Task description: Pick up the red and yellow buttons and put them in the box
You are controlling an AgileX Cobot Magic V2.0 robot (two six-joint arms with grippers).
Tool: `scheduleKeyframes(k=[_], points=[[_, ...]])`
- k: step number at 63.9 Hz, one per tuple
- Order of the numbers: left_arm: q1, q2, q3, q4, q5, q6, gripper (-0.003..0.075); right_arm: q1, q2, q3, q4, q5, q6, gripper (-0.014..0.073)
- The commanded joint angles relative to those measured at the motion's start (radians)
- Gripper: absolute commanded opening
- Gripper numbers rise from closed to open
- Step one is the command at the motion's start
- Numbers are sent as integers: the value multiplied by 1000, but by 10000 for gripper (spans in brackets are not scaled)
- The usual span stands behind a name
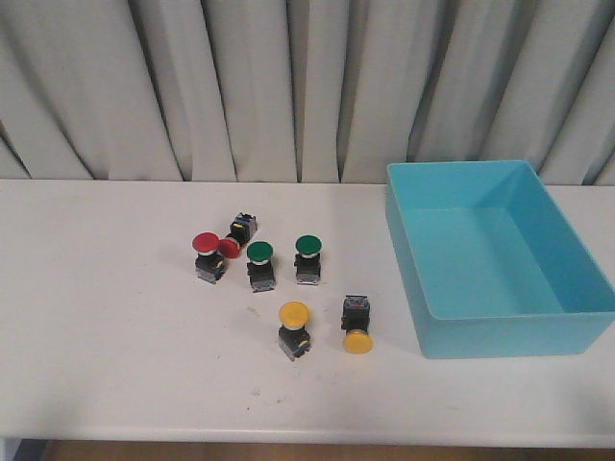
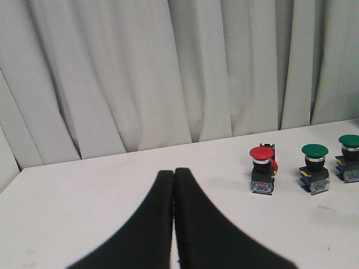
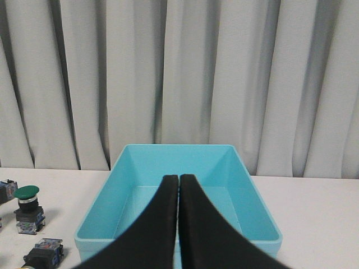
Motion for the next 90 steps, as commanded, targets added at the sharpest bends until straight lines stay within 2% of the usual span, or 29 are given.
scheduleKeyframes(k=[1,49,62,70,79,90], points=[[3,-14,43,-3,-82,-6,-7,-1,-11,6,-3,-70,-11,-3],[3,-14,43,-3,-89,-6,-7,-1,-11,6,-3,-70,-11,-3],[3,-13,19,-14,-97,-88,-7,-1,-9,-4,2,-87,-4,-3],[3,-11,-81,-12,-81,-175,-7,-1,8,-81,35,-37,3,-3],[3,50,-263,-10,24,-166,-7,-1,86,-243,33,63,-37,-3],[3,241,-524,-8,188,-88,-7,-1,268,-462,25,176,-38,-3]])
